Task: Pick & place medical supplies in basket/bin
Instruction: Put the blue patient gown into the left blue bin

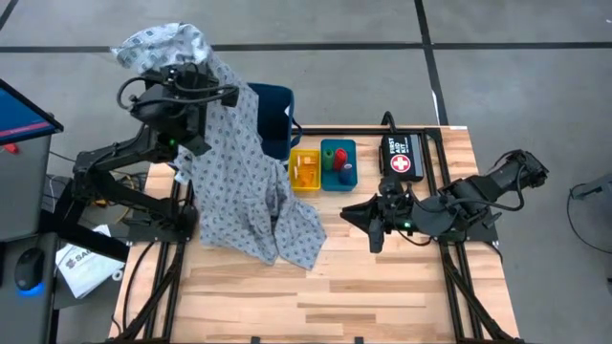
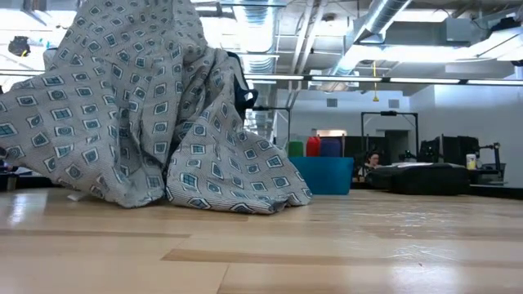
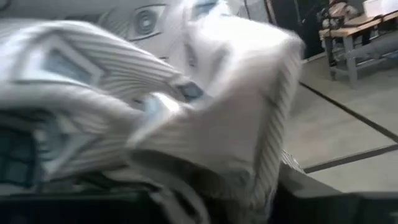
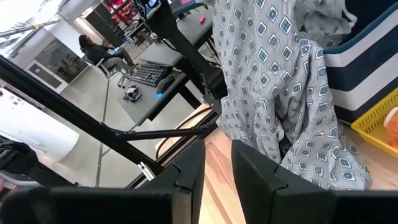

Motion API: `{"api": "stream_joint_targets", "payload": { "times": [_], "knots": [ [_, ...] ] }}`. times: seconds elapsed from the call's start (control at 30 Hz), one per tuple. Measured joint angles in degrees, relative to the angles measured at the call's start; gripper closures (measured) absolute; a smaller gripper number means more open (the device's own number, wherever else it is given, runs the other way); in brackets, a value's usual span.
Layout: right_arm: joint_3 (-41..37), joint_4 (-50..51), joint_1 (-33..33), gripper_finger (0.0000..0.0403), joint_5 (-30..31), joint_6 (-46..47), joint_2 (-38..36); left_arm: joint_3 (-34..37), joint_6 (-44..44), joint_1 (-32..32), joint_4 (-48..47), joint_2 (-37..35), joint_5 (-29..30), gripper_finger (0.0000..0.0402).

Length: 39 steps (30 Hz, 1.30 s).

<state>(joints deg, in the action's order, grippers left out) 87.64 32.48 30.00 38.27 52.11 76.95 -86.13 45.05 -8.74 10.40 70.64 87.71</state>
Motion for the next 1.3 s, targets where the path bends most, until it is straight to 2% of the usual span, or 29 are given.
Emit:
{"api": "stream_joint_targets", "payload": {
  "times": [0.17, 0.3, 0.73, 0.93, 1.13, 1.3],
  "knots": [
    [0.0, 0.03, 0.0, 0.0326, 0.14, -0.8, 0.0, 2.18, -3.04, 0.21, -1.16, 0.01, 1.98, 0.0202],
    [0.0, 0.05, 0.0, 0.0326, 0.34, -1.08, -0.02, 4.61, -5.54, 0.99, -1.07, 0.04, 2.08, 0.0176],
    [0.0, 0.07, 0.0, 0.0326, 0.36, -1.08, -0.02, 11.67, -17.76, 0.98, -0.95, 0.01, 2.38, 0.0218],
    [0.0, 0.07, 0.0, 0.0326, 0.36, -1.08, -0.02, 16.57, -22.91, 2.36, -0.88, 0.01, 2.38, 0.0214],
    [0.0, -0.27, 0.0, 0.0326, 0.3, -1.08, -0.02, 23.1, -27.91, 0.93, -1.04, -0.5, 2.34, 0.0206],
    [0.0, -0.36, 0.0, 0.0326, -0.29, -1.04, -0.02, 24.17, -30.7, 2.45, 0.18, -1.88, 2.32, 0.0212]
  ]
}}
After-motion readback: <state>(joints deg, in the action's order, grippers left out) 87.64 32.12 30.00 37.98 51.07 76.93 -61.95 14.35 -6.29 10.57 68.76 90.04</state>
